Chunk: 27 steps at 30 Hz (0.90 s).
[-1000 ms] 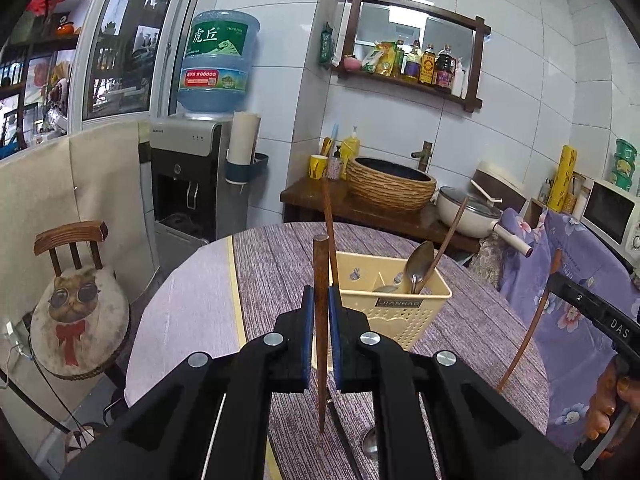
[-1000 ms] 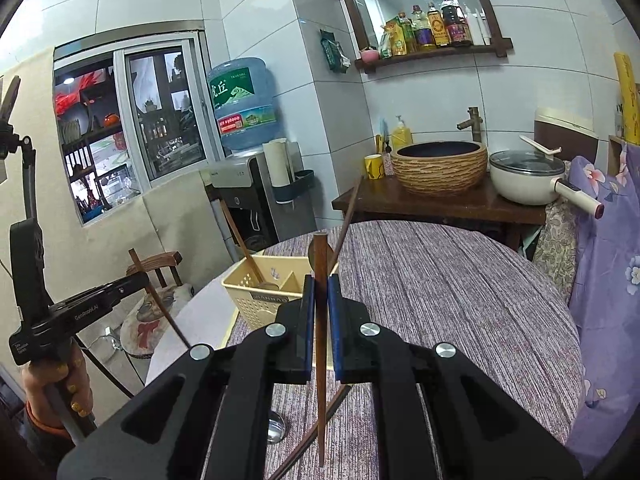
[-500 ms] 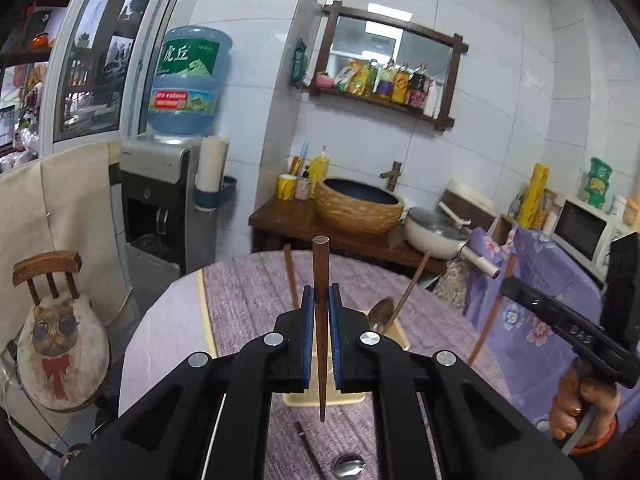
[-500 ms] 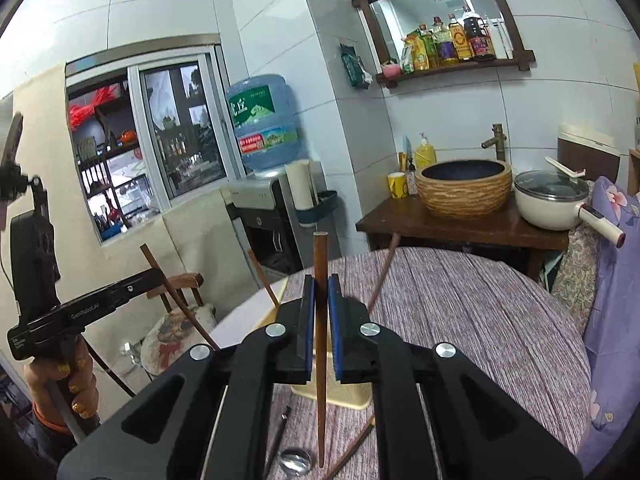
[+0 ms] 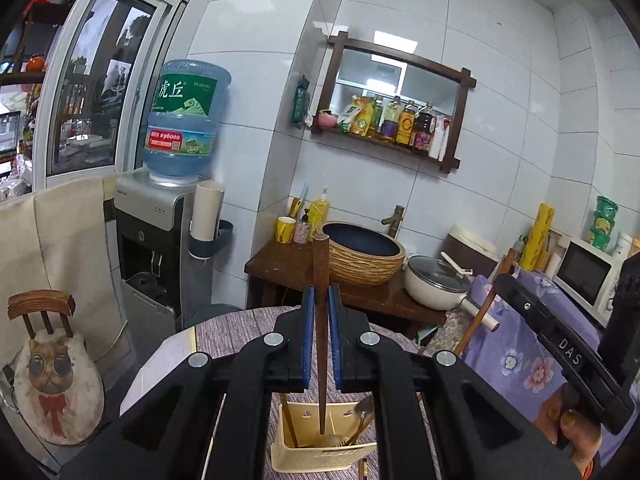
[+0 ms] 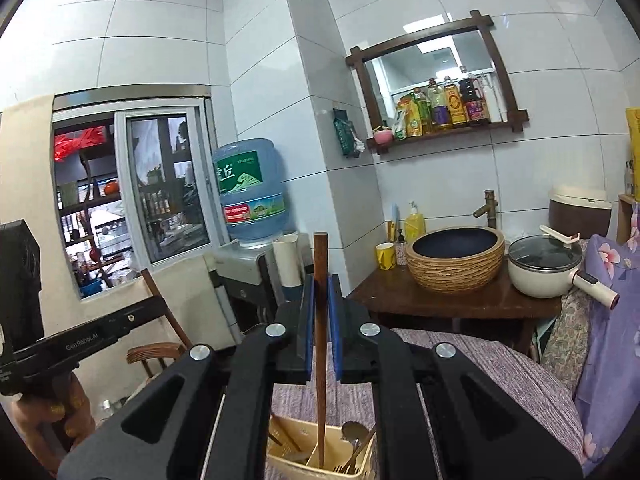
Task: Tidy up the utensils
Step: 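Lower both wooden chopsticks tip-first into the basket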
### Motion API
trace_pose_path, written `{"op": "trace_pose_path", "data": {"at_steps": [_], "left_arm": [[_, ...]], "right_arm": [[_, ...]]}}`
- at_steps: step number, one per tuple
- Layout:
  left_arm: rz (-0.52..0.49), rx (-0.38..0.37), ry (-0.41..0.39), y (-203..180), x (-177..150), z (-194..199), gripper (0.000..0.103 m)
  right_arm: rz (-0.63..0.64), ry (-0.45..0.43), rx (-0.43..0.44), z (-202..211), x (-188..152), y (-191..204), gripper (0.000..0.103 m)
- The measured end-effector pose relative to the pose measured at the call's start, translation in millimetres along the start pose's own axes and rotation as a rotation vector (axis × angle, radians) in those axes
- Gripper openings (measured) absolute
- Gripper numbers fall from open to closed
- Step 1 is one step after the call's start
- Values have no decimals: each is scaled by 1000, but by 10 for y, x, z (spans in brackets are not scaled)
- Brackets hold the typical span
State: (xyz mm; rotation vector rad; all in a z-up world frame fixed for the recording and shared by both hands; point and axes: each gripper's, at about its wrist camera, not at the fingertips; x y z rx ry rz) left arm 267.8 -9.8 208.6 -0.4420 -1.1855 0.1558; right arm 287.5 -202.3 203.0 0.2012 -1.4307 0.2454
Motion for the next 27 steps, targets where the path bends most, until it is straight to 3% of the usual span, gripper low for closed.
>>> {"op": "trace_pose_path", "data": {"at_steps": [5,16,27], "left_arm": [[-15,40,20,100,-230,-212,8],[-15,93,150,316,-808,-612,8],[-18,100,188,368,-972,-712,7]], "right_arm": [[1,20,-37,-253,-360,2,8],[-27,132,-23,-500,-993,20,8],[-5,155,7,-531,-1096,44,8]]}}
Point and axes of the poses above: each gripper's, at about its wrist camera, not at the fingertips, and z roughly against the way its jaws point, y to its left, x to its top, and after that the axes turned 12 degrees about z, right-handed
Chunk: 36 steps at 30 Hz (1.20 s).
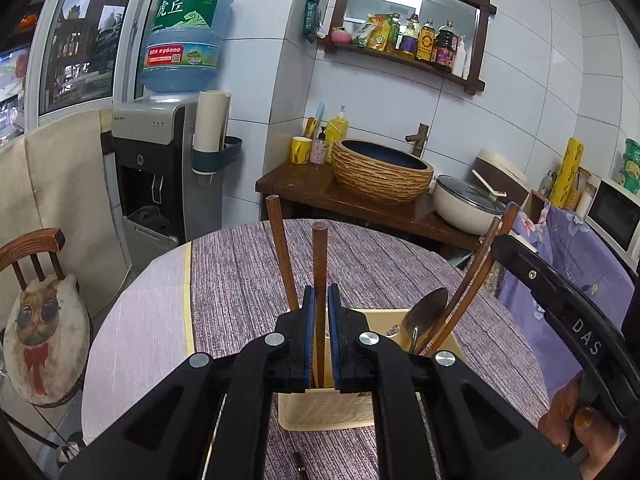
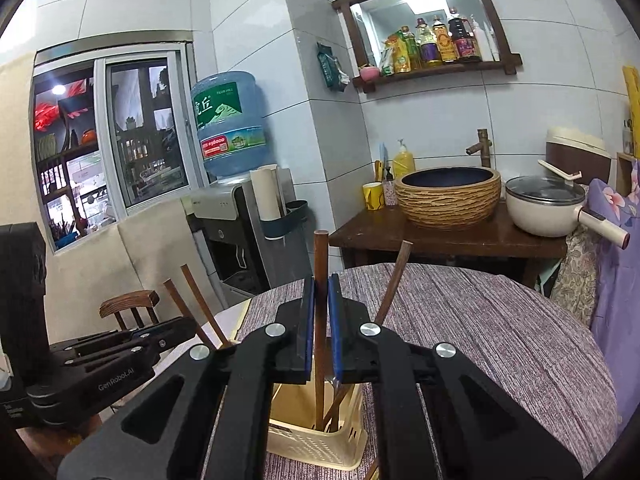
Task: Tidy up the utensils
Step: 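Lower both wooden chopsticks tip-first into the basket, then open both tools to release the chopsticks in the basket, then move both tools back down to the remaining chopsticks on the table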
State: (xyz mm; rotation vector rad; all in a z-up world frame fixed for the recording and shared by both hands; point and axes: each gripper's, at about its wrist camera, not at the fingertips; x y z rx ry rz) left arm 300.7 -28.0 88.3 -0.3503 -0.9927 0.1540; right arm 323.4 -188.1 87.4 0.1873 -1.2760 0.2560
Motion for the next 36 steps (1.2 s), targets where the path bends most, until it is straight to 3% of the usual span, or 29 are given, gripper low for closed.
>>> {"op": "trace_pose_path", "data": {"at_steps": [2,3,4,6,10,12,18,29,36], "left_arm": [[3,-8,-9,-4,4,38,9],[-1,-10,-16,-11,2,78,15],[-5,-15,-29,-16,-6,133,20],[0,-25,-55,-3,-37,245,45],[-3,-29,-95,27,-168,467,57],[-2,-20,-106,61,-255,548,70],[5,34,-68,230,-529,575,79],[35,155,143,588,-1165,229,78],[51,207,216,741,-1447,154,65]], "right_arm": [[13,-9,-4,21,-1,10,12],[15,-16,-7,42,-5,7,23],[7,-28,-4,77,-15,-6,43],[-13,-49,-6,157,-33,-32,56],[13,-57,-28,341,-81,13,56],[35,-47,-39,447,-139,67,56],[70,29,-56,618,-403,156,63],[48,344,-99,413,-1237,130,64],[22,501,-140,282,-1721,110,64]]}}
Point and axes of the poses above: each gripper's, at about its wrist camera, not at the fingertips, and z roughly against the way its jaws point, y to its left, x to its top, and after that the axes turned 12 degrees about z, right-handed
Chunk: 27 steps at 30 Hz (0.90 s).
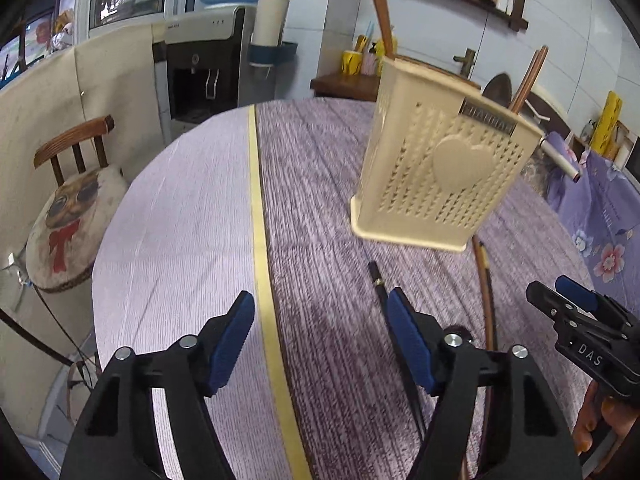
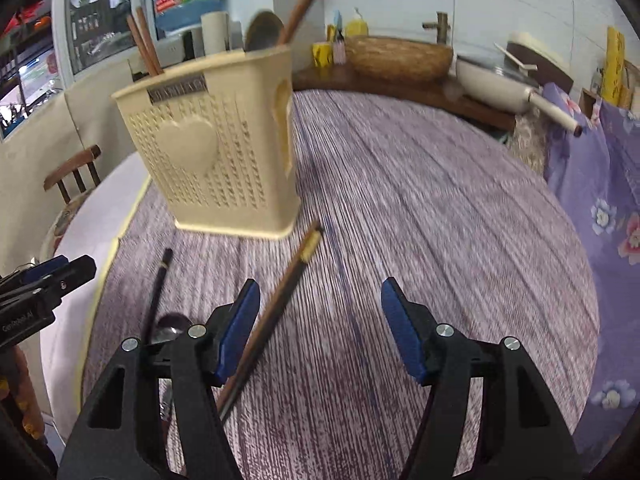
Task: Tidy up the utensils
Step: 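Move both tools back down to the remaining chopsticks on the table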
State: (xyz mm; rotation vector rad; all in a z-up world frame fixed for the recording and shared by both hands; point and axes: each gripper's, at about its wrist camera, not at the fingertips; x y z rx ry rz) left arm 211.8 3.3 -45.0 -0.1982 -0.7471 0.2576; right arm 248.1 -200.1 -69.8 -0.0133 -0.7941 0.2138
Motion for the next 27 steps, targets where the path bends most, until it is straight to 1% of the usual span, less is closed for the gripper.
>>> {"op": "trace_pose_path", "data": {"at_steps": [3,6,9,17,23,25,27], "left_arm": [[9,1,33,27,-66,-63,59],[3,4,51,23,-123,-101,53],[-2,-3,70,3,-160,-142,51],[-15,-7,92,-33,-227,-176,50],[-13,-7,101,-43,-243,-205,50],[-15,-8,103,-48,-250,-208,50],[-17,-6,104,-43,-252,-203,50]], "right_arm": [[-30,40,11,-73,-88,-18,63],[-25,66,-2,-107,-132,2,63],[-20,83,6,-153,-146,48,63],[20,120,-4,-260,-120,216,63],[23,132,-18,-282,-96,214,63],[21,145,-35,-294,-87,161,63],[11,157,-44,-304,-97,89,60]]}}
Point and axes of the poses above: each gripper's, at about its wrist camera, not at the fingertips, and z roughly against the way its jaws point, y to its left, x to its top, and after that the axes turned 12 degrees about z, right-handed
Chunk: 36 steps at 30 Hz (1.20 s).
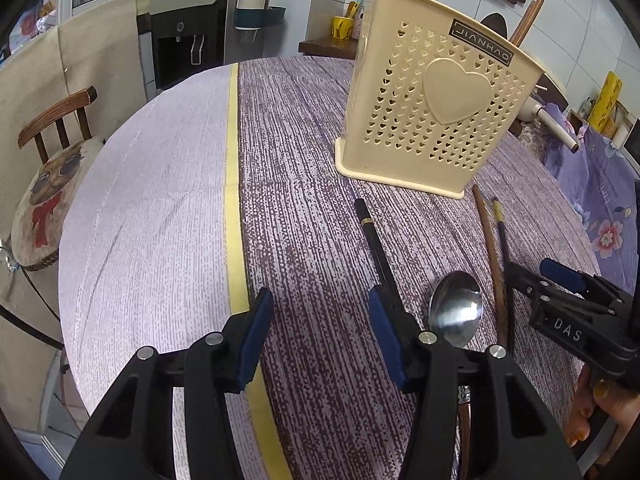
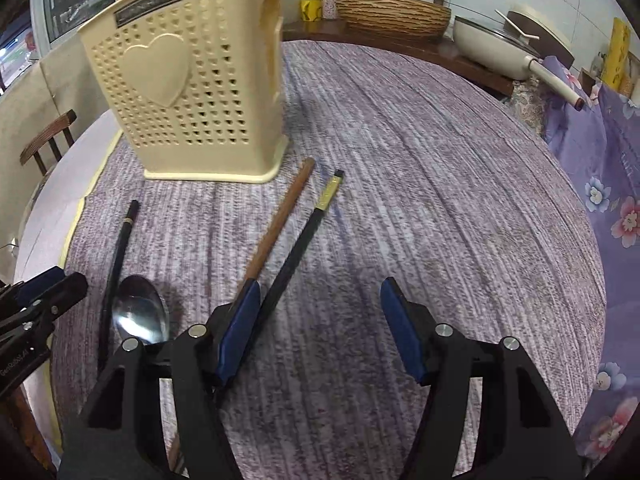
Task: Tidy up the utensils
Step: 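Move both tools back down to the remaining chopsticks on the table, then grasp a black chopstick with the right tool while the left tool grasps another black chopstick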
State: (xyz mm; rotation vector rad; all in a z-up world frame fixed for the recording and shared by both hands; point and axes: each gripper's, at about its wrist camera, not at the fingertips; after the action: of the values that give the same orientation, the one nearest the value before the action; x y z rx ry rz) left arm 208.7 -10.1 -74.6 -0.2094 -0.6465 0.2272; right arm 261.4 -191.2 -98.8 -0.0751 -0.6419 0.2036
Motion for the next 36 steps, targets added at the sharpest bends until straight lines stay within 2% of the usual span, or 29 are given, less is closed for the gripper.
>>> {"op": "trace_pose_path", "data": {"at_steps": [4,11,20,26,34,36], "left_arm": [[3,2,2,-3,24,-13,50],[-22,1,-7,-121,108,-47,50],[-23,8,1,-165,204,-130,49],[-44,2,15,-286,237,-214,49],[-81,24,36,-408,238,-322,41],[-88,34,37,-431,233,-325,35]], "right_arm": [[-63,-3,37,-1,-29,-144,54],[-112,2,58,-94,57,-218,51],[-77,13,-12,-310,341,-183,33],[-81,5,8,-374,415,-173,14],[-96,4,70,-331,375,-157,12],[-99,6,74,-326,371,-159,12]]}}
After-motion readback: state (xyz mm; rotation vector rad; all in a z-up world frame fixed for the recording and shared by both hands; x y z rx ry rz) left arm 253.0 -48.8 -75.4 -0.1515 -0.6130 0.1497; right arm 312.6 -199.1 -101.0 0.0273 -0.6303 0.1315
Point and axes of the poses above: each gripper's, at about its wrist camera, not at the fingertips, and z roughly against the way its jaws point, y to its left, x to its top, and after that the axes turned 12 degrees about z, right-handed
